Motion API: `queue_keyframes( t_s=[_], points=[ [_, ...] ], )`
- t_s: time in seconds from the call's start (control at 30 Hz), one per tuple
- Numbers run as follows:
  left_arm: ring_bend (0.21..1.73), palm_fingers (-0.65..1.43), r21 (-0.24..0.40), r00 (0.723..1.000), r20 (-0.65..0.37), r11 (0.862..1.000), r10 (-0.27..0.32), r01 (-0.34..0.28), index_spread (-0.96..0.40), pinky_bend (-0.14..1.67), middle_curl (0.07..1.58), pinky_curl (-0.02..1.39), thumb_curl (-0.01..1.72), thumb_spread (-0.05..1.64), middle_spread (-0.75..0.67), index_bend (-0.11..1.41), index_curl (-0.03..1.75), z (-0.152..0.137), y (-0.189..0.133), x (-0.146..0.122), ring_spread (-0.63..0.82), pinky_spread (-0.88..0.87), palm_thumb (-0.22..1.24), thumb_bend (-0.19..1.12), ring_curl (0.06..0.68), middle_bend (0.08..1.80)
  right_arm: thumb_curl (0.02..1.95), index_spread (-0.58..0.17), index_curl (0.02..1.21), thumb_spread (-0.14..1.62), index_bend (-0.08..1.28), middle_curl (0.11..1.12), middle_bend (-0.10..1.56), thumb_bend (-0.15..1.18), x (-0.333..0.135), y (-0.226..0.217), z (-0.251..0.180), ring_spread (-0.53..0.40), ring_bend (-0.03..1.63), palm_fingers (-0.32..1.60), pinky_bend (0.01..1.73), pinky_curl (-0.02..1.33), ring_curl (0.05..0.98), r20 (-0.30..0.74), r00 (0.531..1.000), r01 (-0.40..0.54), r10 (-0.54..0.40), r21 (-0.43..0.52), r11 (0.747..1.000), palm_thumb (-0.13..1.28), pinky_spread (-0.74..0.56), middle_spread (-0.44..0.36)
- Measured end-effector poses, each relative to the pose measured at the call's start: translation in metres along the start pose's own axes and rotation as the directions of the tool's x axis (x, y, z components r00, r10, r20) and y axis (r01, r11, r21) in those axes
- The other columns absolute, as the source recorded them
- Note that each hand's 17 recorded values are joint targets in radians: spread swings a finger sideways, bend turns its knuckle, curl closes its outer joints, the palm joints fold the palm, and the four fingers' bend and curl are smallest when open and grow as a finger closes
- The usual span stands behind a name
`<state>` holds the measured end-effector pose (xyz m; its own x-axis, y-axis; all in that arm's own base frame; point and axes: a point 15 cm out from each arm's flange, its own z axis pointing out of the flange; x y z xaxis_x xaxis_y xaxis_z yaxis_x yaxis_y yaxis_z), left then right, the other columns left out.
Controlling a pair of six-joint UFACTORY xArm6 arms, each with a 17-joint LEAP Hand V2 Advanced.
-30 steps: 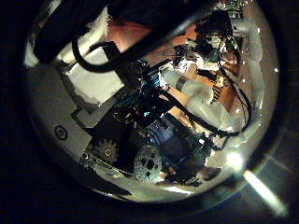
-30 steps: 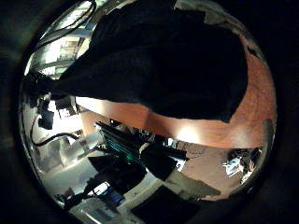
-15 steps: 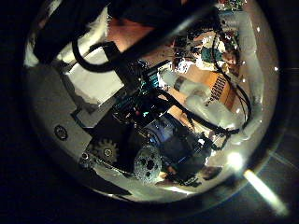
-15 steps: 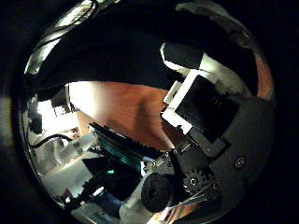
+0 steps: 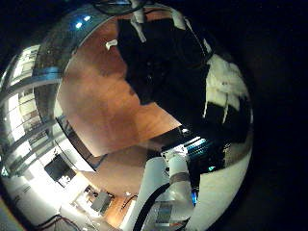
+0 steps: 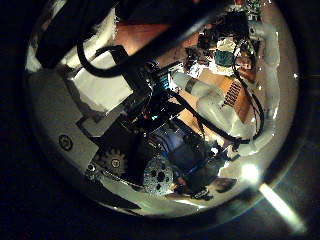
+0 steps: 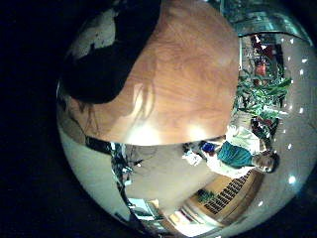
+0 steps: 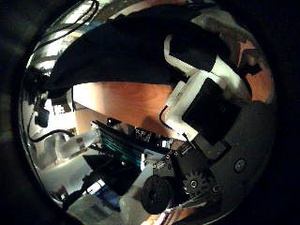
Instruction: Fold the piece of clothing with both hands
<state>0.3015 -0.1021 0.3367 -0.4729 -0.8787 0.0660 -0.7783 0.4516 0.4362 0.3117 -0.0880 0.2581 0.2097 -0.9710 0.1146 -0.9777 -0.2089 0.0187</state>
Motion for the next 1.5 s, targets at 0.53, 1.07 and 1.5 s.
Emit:
queue_keyframes(
  t_s=[0.53, 1.07, 1.5],
  points=[
    [1.44, 1.16, 0.028, 0.995, 0.030, 0.995, -0.092, 0.091, -0.76, 1.23, 0.88, 0.67, 0.61, 1.04, -0.49, 0.40, 1.38, -0.029, -0.055, -0.054, -0.42, -0.57, 0.74, -0.02, 0.500, 1.16, 0.56, -0.337, 0.95, 1.26, 0.94, 0.83, 1.19, -0.01, 0.005, -0.075, -0.057, -0.222, 1.36, 1.10, 1.31, 0.61, 0.640, 0.037, 0.999, 0.007, -0.008, 0.033, 0.999, 0.89, -0.26, -0.189],
    [1.36, 1.03, 0.022, 0.984, 0.047, 0.985, -0.174, 0.173, -0.75, 1.19, 0.87, 0.66, 0.53, 1.02, -0.49, 0.32, 1.37, 0.034, -0.190, -0.106, -0.44, -0.57, 0.57, -0.04, 0.485, 1.10, 0.50, -0.358, 0.94, 1.29, 0.80, 0.81, 1.11, -0.02, 0.029, -0.216, 0.043, -0.224, 1.31, 0.98, 1.21, 0.62, 0.631, 0.038, 0.999, 0.012, -0.007, -0.148, 0.989, 0.80, -0.33, -0.191],
    [1.00, -0.22, 0.096, 0.970, -0.026, 0.966, -0.240, 0.241, -0.25, 0.76, 0.49, 0.55, 0.38, 1.00, 0.21, 0.05, 0.89, 0.038, -0.203, -0.156, 0.03, -0.05, 0.27, -0.05, 0.349, 0.24, 0.39, -0.451, 0.56, 1.27, 0.20, 0.51, 0.48, -0.02, 0.081, -0.231, 0.029, -0.154, 0.94, -0.06, 0.96, 0.47, 0.436, 0.024, 0.996, -0.088, 0.091, -0.120, 0.989, 0.66, 0.07, -0.144]
  ],
)
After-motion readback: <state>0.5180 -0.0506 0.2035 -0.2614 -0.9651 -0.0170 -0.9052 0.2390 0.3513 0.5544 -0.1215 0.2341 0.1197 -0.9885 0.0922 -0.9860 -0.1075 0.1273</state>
